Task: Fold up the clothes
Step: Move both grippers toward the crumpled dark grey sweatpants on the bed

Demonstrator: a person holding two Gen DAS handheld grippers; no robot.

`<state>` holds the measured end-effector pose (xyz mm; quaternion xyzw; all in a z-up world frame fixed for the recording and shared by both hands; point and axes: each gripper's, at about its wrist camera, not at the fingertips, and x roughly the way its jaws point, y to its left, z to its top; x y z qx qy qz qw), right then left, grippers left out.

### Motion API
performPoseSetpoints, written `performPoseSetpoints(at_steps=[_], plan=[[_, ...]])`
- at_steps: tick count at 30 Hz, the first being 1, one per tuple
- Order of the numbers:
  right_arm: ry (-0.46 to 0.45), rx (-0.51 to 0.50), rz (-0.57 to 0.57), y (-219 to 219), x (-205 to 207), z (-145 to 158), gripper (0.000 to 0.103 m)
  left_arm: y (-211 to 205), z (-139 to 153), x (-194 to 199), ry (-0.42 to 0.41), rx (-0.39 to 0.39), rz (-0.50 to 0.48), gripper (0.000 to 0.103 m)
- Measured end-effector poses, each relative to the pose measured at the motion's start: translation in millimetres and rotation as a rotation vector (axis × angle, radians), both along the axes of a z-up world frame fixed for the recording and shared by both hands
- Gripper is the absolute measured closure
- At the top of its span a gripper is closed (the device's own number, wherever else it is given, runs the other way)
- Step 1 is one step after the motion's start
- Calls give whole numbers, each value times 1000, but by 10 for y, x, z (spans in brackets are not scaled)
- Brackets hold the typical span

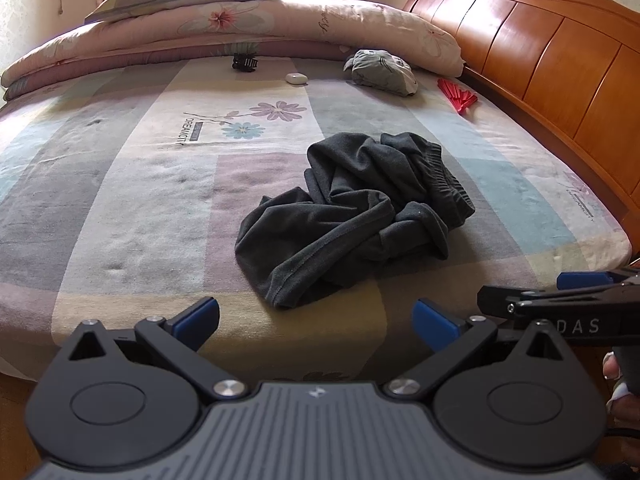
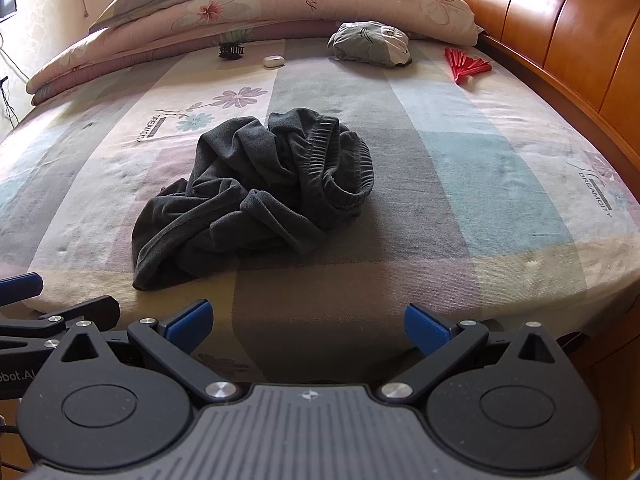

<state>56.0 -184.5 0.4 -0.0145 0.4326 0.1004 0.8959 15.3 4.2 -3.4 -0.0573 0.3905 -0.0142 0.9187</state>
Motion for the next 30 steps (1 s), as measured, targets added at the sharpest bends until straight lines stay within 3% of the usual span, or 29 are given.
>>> performPoseSetpoints(at_steps=[6, 13, 21, 25, 30], plan=[[12, 12, 38, -8, 154, -58, 0, 20, -34, 145, 4, -19, -17, 1], [28, 3, 63, -9, 406, -175, 0, 17, -111, 378, -28, 20, -79, 1], [47, 170, 68, -169, 670, -309, 0, -11, -136, 729, -44, 34, -170, 1], [51, 162, 64, -248, 793, -347, 0, -88, -156, 942, -48, 52, -218, 1], [58, 168, 40, -420, 939, -373, 2, -172, -276, 1199, -1, -19, -292, 1]])
